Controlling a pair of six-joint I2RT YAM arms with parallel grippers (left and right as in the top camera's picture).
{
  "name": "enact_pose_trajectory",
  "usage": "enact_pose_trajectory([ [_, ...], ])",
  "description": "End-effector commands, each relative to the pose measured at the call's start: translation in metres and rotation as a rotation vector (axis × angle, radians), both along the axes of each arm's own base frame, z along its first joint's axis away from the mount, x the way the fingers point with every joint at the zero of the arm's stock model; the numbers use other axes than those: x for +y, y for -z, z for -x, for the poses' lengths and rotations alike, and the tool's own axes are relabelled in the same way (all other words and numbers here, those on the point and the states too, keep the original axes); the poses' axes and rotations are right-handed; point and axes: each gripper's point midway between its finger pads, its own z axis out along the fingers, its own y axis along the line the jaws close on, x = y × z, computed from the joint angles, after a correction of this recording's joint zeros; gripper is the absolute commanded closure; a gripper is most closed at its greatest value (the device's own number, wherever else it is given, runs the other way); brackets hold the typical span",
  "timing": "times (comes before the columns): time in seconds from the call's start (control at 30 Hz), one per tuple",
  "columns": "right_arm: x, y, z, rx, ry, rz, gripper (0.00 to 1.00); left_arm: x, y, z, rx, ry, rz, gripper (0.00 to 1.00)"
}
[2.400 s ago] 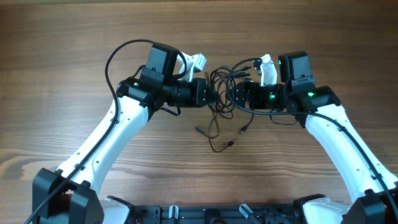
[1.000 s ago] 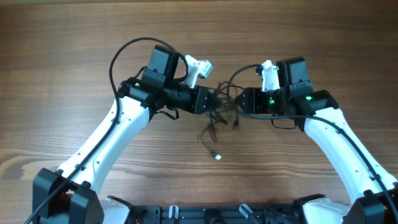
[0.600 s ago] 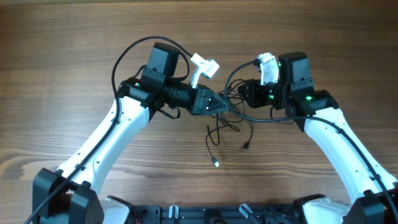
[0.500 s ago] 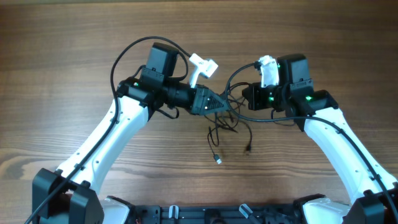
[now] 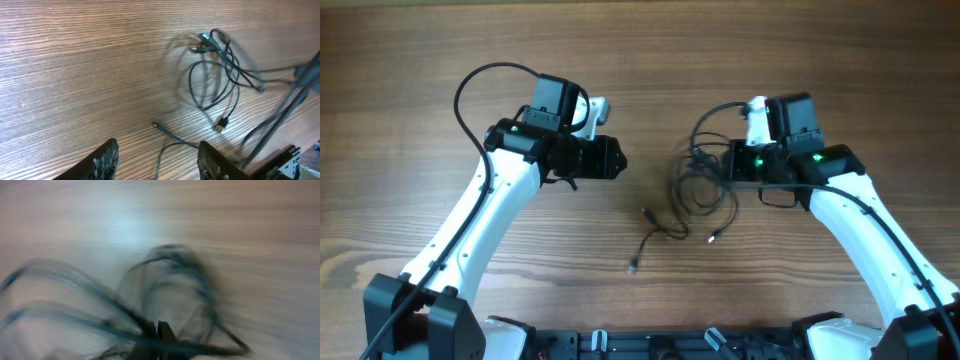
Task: Untangle cables
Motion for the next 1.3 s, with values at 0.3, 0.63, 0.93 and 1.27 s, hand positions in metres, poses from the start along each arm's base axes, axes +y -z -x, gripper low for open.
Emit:
enact_pose_trajectory([
  [0.3,0.053,-0.037,0.025,-0.106,-0.365,-0.275,0.96,-0.017,-0.016,0.007,0.007,0.032,0.095,0.28],
  [0.63,-0.033,0.016,-0.002,0.074,0.233,0.127,0.39,-0.038,-0.012,0.015,0.007,0.097,0.095,0.20],
  [0.93,-0.061,0.032,0.018,0.160,0.302,0.274,0.39,-0.067,-0.015,0.034,0.002,0.194,0.114,0.22],
  [1.27,-0.118,0.038,0.029,0.250,0.649,0.386,0.36,-0.099,0.006,0.032,0.097,-0.060,0.073,0.25],
])
